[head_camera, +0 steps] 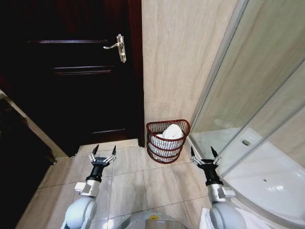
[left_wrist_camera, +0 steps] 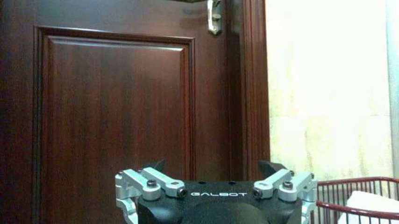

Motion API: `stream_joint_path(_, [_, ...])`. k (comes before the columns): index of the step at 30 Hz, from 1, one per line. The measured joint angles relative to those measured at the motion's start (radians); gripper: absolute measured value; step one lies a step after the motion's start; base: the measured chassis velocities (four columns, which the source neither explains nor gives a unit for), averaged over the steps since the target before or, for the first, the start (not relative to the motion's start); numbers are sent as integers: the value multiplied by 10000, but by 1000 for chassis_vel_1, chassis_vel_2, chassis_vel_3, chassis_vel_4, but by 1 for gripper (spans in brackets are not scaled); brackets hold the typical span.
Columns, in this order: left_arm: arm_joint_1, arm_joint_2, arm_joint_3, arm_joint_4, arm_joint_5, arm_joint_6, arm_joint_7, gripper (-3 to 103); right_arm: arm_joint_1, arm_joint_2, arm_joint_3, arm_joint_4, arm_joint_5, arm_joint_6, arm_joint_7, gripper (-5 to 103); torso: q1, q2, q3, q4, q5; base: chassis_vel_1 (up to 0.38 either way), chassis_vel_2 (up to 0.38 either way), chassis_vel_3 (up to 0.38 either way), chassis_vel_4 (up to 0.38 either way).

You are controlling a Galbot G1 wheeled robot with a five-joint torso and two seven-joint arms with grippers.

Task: Discard the used towel into the hamper.

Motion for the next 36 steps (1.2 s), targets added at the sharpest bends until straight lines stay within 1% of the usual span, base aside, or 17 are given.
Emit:
stream_joint_path(1, [0,0,0,0,0,0,0,100,0,0,0,0,0,0,0,100,0,0,0,0,0,0,0,0,0])
stream_joint_path(2, [-68,-63,94,9,134,0,4,100,-190,62,84,19,14,26,-3,100,0,0,0,-3,-1,57,-37,-42,49])
stream_joint_path(5, [-144,-199,250,56,413,-20,138,100,-407,-4,171,15,51,132,5,100,0,0,0,-3,-1,69,-69,-53,63])
stream_joint_path(10, [-161,-352,349,139,571,-82,218,100,-614,32,223,24,76,231,53,100,-1,0,-1,-2,0,89,-93,-88,89])
stream_joint_path(13, [-156,-392,421,244,677,-225,265,100,-836,8,353,17,113,416,130,100,-1,0,-1,-2,-1,96,-83,-97,104])
stream_joint_path(18, [-144,-351,432,417,741,-420,349,100,-1049,-8,547,-64,153,634,257,100,-1,-1,-1,-2,-1,87,-83,-73,90])
stream_joint_path(23, [-144,-345,467,512,755,-571,413,100,-1221,-12,726,-18,190,591,282,100,-1,-1,-1,-3,-2,78,-73,-87,68])
stream_joint_path(30, [-75,-288,423,444,764,-542,363,100,-1195,67,772,-12,341,771,276,100,-2,0,-2,1,0,94,-105,-92,95])
stream_joint_path(33, [-61,-260,389,396,768,-535,330,100,-1173,111,844,9,355,835,279,100,-2,0,-2,-3,-1,27,-77,-72,25])
stream_joint_path(36, [-46,-242,363,361,769,-540,308,100,-1057,157,1226,97,441,865,290,100,-1,-1,0,-2,0,-24,-16,-27,-23])
